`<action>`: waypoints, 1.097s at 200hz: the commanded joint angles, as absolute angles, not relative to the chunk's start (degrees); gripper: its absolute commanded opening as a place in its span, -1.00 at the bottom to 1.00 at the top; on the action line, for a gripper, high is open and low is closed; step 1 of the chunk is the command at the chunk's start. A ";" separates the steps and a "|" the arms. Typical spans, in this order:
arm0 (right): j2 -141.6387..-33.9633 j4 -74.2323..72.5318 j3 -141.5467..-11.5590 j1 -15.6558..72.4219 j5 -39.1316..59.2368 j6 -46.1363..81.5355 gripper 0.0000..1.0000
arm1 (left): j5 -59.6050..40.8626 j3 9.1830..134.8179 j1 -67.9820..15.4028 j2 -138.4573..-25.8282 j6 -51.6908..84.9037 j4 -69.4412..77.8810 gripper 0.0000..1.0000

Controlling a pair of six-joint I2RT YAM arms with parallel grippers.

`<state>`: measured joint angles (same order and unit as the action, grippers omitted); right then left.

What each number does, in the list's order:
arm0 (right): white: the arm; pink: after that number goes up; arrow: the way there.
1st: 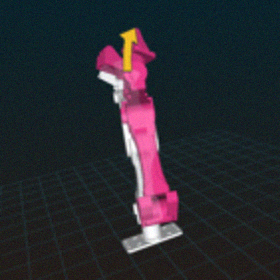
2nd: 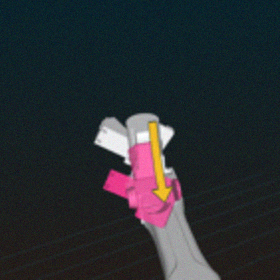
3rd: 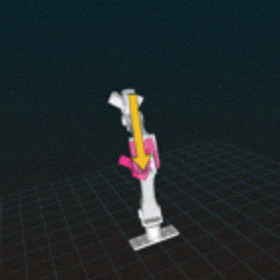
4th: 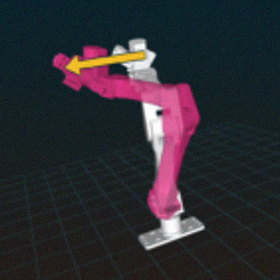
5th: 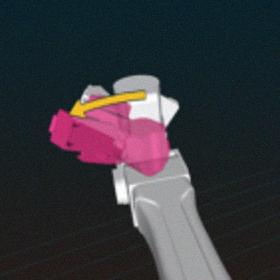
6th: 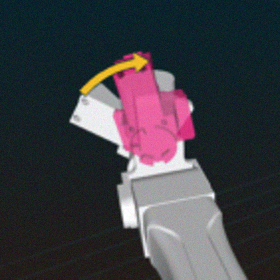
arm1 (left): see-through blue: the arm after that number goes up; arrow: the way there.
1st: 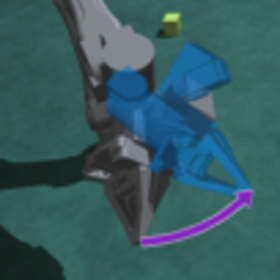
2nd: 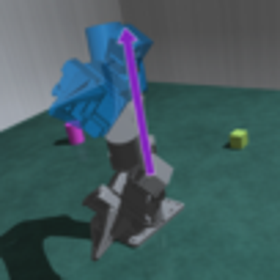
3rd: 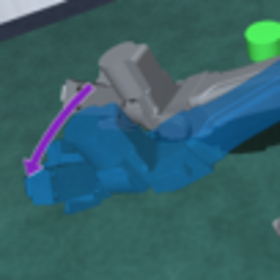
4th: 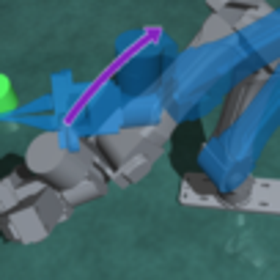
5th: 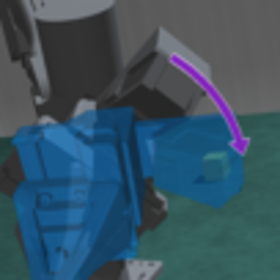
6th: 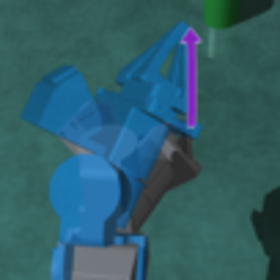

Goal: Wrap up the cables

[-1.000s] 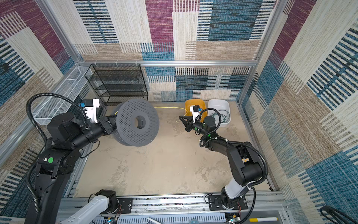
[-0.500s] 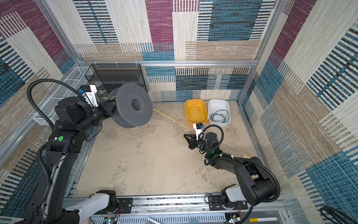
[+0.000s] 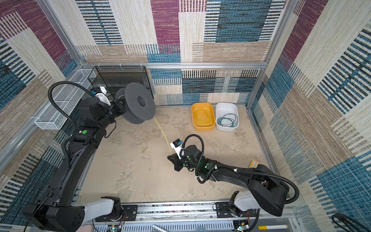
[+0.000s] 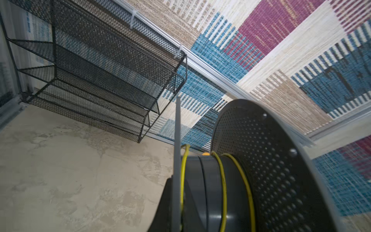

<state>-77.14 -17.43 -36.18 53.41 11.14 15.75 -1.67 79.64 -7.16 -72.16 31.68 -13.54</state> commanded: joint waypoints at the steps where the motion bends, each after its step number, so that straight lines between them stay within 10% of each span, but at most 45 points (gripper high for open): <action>1: -75.58 -8.28 -37.47 57.33 5.80 13.44 -1.00 | 7.10 81.35 -7.77 -74.74 28.30 -4.17 -1.00; 219: -69.91 6.86 -64.13 63.72 -8.62 -2.21 -1.00 | 25.55 76.75 -22.56 -91.29 3.06 -1.85 -1.00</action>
<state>-69.49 11.44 -60.80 66.67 -12.82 3.33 16.10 80.36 -22.59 -92.84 9.08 -12.38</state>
